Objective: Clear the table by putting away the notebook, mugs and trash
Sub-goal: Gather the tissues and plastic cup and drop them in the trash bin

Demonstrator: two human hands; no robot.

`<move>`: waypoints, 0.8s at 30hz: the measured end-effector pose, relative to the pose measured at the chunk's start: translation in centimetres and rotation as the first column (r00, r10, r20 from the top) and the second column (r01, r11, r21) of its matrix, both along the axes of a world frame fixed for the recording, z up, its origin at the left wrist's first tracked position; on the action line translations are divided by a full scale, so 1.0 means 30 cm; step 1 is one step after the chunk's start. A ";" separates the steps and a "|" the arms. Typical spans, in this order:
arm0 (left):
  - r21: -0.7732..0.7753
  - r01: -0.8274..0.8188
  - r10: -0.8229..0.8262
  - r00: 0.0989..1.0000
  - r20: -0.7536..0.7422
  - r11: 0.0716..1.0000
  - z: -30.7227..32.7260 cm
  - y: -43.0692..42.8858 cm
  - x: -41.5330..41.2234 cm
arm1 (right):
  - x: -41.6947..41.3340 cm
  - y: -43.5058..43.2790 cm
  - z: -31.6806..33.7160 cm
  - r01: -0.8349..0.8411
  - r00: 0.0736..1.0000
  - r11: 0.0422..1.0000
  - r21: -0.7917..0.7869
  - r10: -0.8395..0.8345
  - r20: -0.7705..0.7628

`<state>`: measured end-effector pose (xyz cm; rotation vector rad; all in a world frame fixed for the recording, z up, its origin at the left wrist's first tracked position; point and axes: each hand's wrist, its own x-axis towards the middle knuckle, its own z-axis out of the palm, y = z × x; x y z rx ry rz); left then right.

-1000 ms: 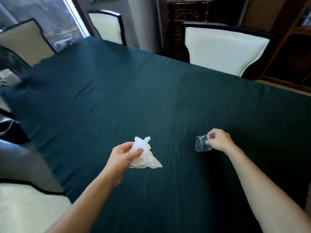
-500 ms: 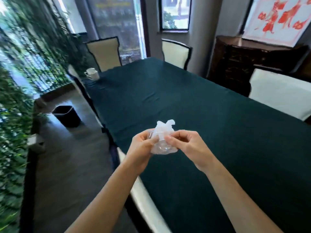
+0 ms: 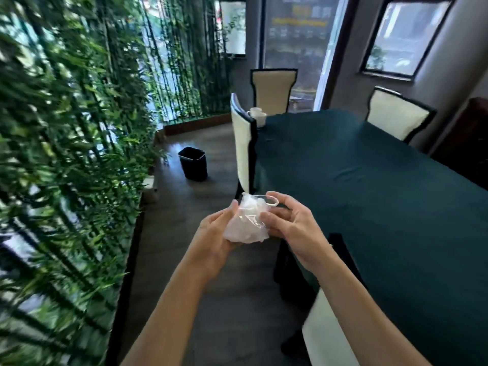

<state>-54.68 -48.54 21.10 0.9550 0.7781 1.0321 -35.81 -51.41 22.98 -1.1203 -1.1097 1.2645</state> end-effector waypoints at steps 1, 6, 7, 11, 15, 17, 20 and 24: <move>0.001 0.004 -0.004 1.000 0.002 1.000 -0.009 0.018 -0.043 | -0.036 0.028 -0.005 -0.020 1.000 1.000 0.008 0.020 0.004; 0.051 -0.050 0.049 0.999 0.022 0.997 -0.074 0.111 -0.155 | -0.157 0.194 -0.052 -0.068 0.998 0.997 0.022 0.068 0.012; 0.040 -0.097 0.097 0.995 0.005 0.994 -0.089 0.143 -0.161 | -0.172 0.236 -0.063 -0.073 0.997 0.997 0.021 0.073 0.019; -0.028 -0.223 0.223 0.975 -0.006 0.974 -0.126 0.323 -0.170 | -0.186 0.422 -0.117 -0.061 0.997 0.998 -0.002 0.061 0.037; -0.031 -0.224 0.223 0.975 -0.020 0.974 -0.136 0.551 -0.133 | -0.147 0.662 -0.147 -0.084 0.996 0.995 -0.047 0.084 -0.001; -0.070 -0.249 0.250 0.968 -0.004 0.966 -0.141 0.678 -0.095 | -0.104 0.798 -0.149 -0.126 0.992 0.990 -0.065 0.125 -0.029; -0.096 -0.283 0.287 0.958 0.025 0.954 -0.143 0.850 -0.043 | -0.050 0.980 -0.143 -0.158 0.982 0.982 -0.104 0.145 -0.120; -0.061 -0.311 0.314 0.949 0.030 0.948 -0.139 1.046 -0.010 | -0.033 1.192 -0.134 -0.205 0.955 0.972 -0.118 0.172 -0.242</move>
